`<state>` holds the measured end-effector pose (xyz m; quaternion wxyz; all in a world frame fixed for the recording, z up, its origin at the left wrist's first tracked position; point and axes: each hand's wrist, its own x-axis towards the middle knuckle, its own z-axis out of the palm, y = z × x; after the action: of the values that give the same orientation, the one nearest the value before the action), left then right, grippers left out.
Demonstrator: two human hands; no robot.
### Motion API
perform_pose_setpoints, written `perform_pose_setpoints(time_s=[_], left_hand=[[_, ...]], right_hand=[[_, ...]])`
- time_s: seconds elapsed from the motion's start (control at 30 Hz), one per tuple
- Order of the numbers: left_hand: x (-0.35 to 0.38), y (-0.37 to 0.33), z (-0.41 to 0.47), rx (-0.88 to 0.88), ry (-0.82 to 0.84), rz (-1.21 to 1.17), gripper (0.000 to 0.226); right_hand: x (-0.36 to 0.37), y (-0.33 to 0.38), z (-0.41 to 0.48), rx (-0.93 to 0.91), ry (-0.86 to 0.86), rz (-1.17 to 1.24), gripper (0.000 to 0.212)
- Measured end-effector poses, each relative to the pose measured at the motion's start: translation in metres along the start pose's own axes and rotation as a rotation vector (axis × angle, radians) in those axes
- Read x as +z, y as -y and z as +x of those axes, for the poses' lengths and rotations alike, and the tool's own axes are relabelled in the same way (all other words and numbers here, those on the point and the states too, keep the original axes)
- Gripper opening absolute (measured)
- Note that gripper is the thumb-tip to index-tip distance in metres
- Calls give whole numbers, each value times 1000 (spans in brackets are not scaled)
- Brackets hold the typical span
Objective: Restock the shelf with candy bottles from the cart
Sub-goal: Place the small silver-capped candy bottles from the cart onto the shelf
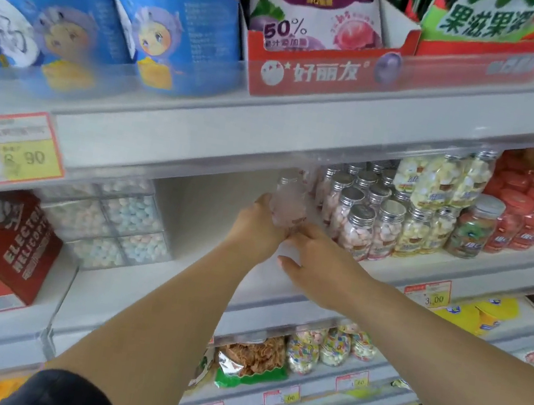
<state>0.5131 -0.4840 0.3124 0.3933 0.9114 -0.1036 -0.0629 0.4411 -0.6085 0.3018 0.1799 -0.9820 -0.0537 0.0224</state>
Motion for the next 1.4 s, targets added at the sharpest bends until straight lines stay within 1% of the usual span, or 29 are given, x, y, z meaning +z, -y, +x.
perform_pose_setpoints(time_s=[0.1, 0.17, 0.2, 0.27, 0.4, 0.53, 0.7, 0.93, 1.2, 1.4], left_hand=[[1, 3, 16, -9, -7, -23, 67], [3, 5, 26, -2, -27, -10, 76], [4, 6, 29, 1, -40, 5, 78], [7, 7, 38, -3, -56, 16, 74], [14, 7, 51, -7, -93, -57, 73], [17, 1, 62, 5, -143, -2, 56], [19, -7, 81, -21, -196, -2, 55], [20, -11, 105, -33, -256, 10, 60], [18, -8, 130, -33, -292, 70, 54], [18, -6, 143, 6, -295, 114, 42]], right_hand=[[3, 5, 4, 18, -9, -85, 51], [-2, 4, -1, -21, 15, -78, 48], [-5, 3, -6, -60, 29, -59, 44], [-12, -4, -21, -154, 48, -38, 35], [-25, -25, -43, -331, 37, -47, 29], [-26, -27, -38, -408, 13, -6, 28], [-25, -24, -26, -431, 36, 137, 25], [-26, -33, -25, -449, 113, 259, 28], [-22, -36, -20, -470, 103, 279, 29], [-24, -35, -18, -458, 119, 301, 27]])
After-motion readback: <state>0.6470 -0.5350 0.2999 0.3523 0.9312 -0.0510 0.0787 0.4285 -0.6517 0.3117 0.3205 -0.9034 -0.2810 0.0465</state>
